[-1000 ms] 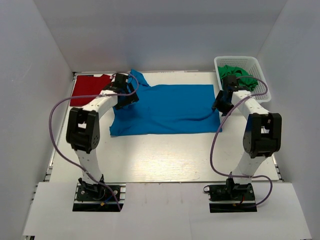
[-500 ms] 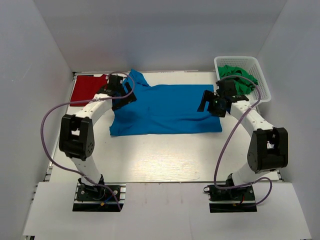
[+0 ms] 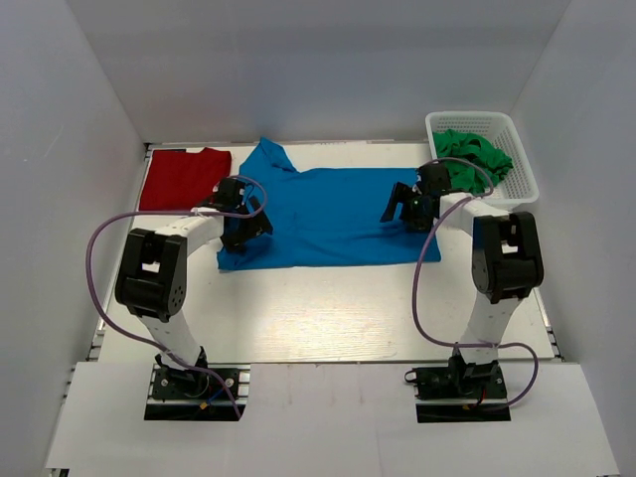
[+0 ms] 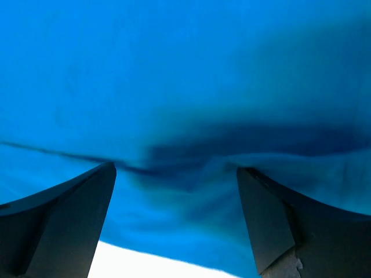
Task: Fold and stack the t-shirts
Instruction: Fold the flattened tshirt in 1/3 of the way, then grap the side of the flattened tshirt furthest away from the robot with both arms
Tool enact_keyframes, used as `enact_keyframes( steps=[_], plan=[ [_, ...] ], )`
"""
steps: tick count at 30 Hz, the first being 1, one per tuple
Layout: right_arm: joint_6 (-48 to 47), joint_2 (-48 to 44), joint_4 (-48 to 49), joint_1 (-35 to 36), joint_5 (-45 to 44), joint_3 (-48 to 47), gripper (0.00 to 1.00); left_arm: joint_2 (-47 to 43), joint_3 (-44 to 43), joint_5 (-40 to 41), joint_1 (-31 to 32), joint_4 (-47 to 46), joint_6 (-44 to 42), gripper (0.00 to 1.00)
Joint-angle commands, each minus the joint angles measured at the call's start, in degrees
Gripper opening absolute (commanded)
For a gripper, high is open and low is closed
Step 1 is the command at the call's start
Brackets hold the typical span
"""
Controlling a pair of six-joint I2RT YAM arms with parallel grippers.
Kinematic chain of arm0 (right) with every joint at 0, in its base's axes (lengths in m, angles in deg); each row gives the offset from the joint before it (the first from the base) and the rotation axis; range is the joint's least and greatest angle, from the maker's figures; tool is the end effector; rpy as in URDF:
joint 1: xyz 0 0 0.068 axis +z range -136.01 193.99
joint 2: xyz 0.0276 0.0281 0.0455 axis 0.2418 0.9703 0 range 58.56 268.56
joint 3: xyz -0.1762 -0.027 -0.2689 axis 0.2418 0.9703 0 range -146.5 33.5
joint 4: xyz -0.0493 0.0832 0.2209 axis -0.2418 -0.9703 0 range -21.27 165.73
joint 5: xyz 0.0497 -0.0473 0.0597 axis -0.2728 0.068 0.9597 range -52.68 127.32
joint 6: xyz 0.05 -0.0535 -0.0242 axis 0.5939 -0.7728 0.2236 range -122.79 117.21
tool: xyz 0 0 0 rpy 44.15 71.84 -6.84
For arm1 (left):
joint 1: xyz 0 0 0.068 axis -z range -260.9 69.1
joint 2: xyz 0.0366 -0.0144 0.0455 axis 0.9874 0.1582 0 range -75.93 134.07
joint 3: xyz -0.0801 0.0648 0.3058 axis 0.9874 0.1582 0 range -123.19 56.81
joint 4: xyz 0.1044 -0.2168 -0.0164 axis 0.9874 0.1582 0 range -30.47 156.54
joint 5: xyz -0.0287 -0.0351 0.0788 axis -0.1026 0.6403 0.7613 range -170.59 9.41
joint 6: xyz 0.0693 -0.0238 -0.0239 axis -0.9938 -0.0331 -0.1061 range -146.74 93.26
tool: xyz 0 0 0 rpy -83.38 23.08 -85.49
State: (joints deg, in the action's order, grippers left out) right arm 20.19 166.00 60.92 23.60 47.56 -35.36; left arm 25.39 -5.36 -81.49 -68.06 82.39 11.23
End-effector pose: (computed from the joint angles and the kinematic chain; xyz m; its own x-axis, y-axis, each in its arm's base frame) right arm 0.4014 0.0798 0.2106 -0.8336 0.2487 -0.4933 0.0617 0.9292 0.3643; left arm 0.3491 -0.0807 0.2050 -0.8198 -0.4441 -0.3615 -0.3488 0.8879 -0.2999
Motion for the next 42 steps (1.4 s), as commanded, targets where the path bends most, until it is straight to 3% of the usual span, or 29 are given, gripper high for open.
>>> enact_keyframes(
  steps=[1,6,15,19,22,25,30,34,35,37,42],
  plan=[
    [1.2,3.0,2.0,-0.5,-0.9,-2.3,0.9,2.1,2.5,3.0,-1.1,2.4,0.1,1.0],
    [2.8,-3.2,2.5,-0.5,-1.7,6.4,0.9,-0.8,8.3,3.0,-1.1,7.5,1.7,1.0],
    [5.3,-27.2,-1.6,0.2,1.8,33.9,0.9,-24.4,27.8,0.4,-0.5,26.9,12.5,1.0],
    [2.4,-36.1,-6.4,0.7,2.3,34.6,0.9,-31.7,26.7,-8.2,0.0,27.6,11.3,1.0],
    [0.0,-37.6,-6.8,1.3,1.9,27.7,0.9,-33.8,16.2,-1.3,0.0,27.6,8.4,1.0],
    [-1.8,-36.2,-5.5,1.3,-0.7,20.1,0.9,-28.0,2.5,5.1,0.0,23.7,5.6,1.0],
    [-2.5,-29.5,-3.1,1.1,-5.0,9.5,0.9,-12.6,-11.3,11.0,-1.3,16.4,0.9,1.0],
    [-1.5,-24.1,-3.4,0.9,-5.4,4.1,0.9,4.5,-29.6,15.0,-2.0,20.1,-0.9,1.0],
    [-1.6,-22.4,-3.4,0.9,-5.6,3.7,0.9,10.7,-32.9,15.7,-2.0,21.2,-0.9,0.94],
    [-1.5,-21.1,-2.8,0.9,-6.2,2.0,0.9,15.6,-40.4,18.8,-2.0,22.3,-2.6,0.93],
    [-2.2,-16.7,-3.5,0.9,-7.9,-1.1,0.9,24.2,-46.3,21.8,-2.0,20.3,-3.9,0.66]
  ],
)
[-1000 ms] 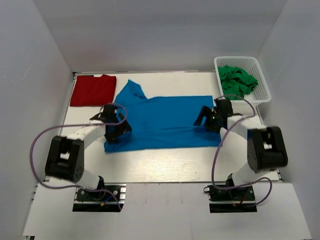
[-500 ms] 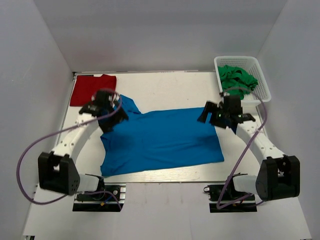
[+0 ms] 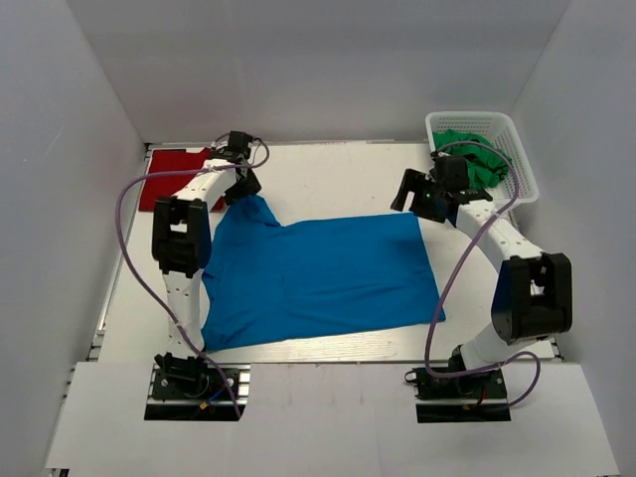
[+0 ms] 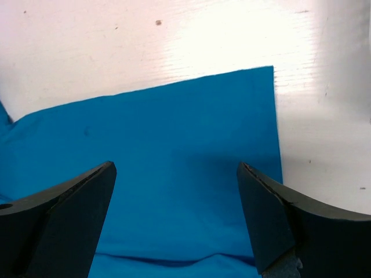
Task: Fold and stack the t-shirts
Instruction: Grap the side of the flattened tshirt furthest away from the robot with both arms
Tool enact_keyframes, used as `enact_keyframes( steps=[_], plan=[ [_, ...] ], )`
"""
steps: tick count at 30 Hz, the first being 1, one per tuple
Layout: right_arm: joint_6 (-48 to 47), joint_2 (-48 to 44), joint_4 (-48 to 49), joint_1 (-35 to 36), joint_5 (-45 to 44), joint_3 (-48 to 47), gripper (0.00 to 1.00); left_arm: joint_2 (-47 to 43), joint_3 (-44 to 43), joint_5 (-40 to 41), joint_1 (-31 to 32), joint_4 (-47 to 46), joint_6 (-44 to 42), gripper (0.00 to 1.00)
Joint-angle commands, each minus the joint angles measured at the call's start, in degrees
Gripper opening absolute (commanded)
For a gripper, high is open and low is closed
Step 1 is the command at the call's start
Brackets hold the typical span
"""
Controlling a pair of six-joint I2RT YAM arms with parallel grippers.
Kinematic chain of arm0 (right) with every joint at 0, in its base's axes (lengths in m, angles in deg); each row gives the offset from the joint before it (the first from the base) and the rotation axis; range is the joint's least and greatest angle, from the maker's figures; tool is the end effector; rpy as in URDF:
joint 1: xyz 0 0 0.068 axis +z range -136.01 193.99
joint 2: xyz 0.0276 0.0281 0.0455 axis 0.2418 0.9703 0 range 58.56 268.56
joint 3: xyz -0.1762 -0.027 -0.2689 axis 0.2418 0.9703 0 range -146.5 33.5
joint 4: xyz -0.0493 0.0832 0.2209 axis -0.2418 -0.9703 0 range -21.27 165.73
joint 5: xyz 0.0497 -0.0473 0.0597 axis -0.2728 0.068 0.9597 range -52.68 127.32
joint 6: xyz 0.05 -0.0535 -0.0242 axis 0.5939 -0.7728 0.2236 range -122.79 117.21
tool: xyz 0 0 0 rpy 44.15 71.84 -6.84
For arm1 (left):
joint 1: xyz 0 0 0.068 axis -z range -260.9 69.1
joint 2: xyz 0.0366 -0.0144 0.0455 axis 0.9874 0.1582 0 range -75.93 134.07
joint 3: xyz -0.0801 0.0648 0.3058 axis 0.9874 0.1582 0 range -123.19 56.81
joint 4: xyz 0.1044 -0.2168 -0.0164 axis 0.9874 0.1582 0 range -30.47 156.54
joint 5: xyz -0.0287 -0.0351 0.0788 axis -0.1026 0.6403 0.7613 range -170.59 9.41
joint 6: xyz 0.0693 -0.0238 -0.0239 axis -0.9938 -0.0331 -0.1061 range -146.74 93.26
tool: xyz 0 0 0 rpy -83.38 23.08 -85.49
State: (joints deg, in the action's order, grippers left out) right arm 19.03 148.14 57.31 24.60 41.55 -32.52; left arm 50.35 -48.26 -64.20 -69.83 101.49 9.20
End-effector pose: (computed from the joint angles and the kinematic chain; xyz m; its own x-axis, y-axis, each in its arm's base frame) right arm 0.3431 0.0692 0.3011 -0.6986 0.2464 -0.6717 0.0240 0.9464 0.3223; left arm 0.4924 -0.0776 0.2207 -0.7437 -0.4283 -0.5133 -0.4661 0.8826 -0.0613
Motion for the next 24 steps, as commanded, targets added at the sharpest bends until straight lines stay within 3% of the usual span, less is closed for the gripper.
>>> enact_keyframes(
  steps=[1,9,19,21,22,24],
  plan=[
    [-1.2,1.6,-0.1,-0.1,-1.9,-4.9,0.9,0.5,-4.1,5.1,-0.3,0.3,-1.8,0.65],
    [0.0,5.6,-0.5,-0.2,-2.0,-5.2,0.9,5.6,-5.2,5.2,-0.8,-3.0,-3.2,0.39],
    [-1.0,11.7,-3.5,-0.1,-2.9,-9.3,0.9,9.2,-8.8,2.7,-0.8,-5.8,-3.2,0.34],
    [-0.9,12.5,-3.6,-0.2,-3.0,-10.0,0.9,10.8,-10.1,3.2,-0.8,-5.2,-3.2,0.25],
    [-1.3,13.2,-3.3,-0.2,-3.9,-10.3,0.9,11.4,-11.5,3.2,-0.8,-4.3,-3.2,0.11],
    [-1.3,14.2,-3.1,-0.2,-3.8,-10.9,0.9,12.4,-12.6,3.2,-0.8,-3.6,-3.2,0.0]
  ],
)
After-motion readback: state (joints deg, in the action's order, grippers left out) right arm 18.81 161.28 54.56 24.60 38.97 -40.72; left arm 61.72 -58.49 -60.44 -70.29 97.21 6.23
